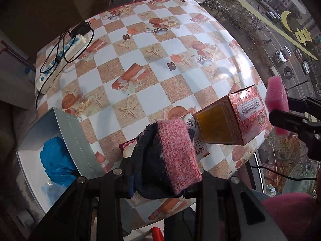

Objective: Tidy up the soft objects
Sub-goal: 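Carry the knit hat and pink sponge over the white box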

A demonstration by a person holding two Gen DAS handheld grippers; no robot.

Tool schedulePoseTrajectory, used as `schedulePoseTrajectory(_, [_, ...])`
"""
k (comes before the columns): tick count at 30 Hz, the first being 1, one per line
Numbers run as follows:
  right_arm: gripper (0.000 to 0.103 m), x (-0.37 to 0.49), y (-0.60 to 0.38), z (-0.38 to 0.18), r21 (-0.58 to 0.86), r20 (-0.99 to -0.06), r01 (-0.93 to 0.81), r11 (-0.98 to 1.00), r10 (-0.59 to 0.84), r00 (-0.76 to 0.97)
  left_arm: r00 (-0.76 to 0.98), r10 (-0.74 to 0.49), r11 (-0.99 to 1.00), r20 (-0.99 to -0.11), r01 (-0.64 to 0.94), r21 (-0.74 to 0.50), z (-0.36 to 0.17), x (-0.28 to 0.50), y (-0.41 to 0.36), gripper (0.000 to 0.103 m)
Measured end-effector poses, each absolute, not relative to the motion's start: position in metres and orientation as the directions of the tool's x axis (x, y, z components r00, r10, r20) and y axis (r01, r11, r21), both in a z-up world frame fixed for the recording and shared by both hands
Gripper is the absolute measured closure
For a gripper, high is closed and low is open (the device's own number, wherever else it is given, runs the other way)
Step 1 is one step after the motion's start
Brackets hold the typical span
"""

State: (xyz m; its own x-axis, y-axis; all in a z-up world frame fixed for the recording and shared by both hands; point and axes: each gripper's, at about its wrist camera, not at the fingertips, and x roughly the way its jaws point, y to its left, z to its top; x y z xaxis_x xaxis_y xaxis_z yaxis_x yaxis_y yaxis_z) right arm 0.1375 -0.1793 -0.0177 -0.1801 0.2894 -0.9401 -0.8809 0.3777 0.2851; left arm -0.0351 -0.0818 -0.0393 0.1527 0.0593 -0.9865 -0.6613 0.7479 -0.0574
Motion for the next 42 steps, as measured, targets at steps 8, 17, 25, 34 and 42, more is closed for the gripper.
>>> schedulePoseTrajectory(8, [0.041,0.088,-0.156,-0.004,0.273,-0.938,-0.930,0.246,0.283,-0.200,0.177,0.110,0.664,-0.978,-0.746,-0.060,-0.027,-0.081,-0.076,0.068])
schedulePoseTrajectory(17, [0.041,0.033,-0.119,0.006,0.261,-0.936,-0.963,0.072,0.262,-0.234,0.172,0.166,0.505,-0.971,-0.861,-0.066,-0.020,-0.149,-0.063,0.067])
schedulePoseTrajectory(25, [0.041,-0.035,-0.090,0.010,0.260,-0.933,-0.958,-0.117,0.225,-0.281,0.145,0.186,0.344,-0.972,-0.936,-0.073,-0.026,-0.210,-0.063,0.067])
schedulePoseTrajectory(34, [0.041,-0.089,-0.068,0.013,0.250,-0.931,-0.933,-0.257,0.200,-0.305,0.114,0.203,0.213,-0.973,-0.975,-0.070,-0.030,-0.256,-0.064,0.067])
schedulePoseTrajectory(42, [0.041,-0.117,-0.049,0.020,0.234,-0.930,-0.918,-0.319,0.203,-0.308,0.091,0.229,0.139,-0.969,-0.989,-0.060,-0.028,-0.277,-0.056,0.067])
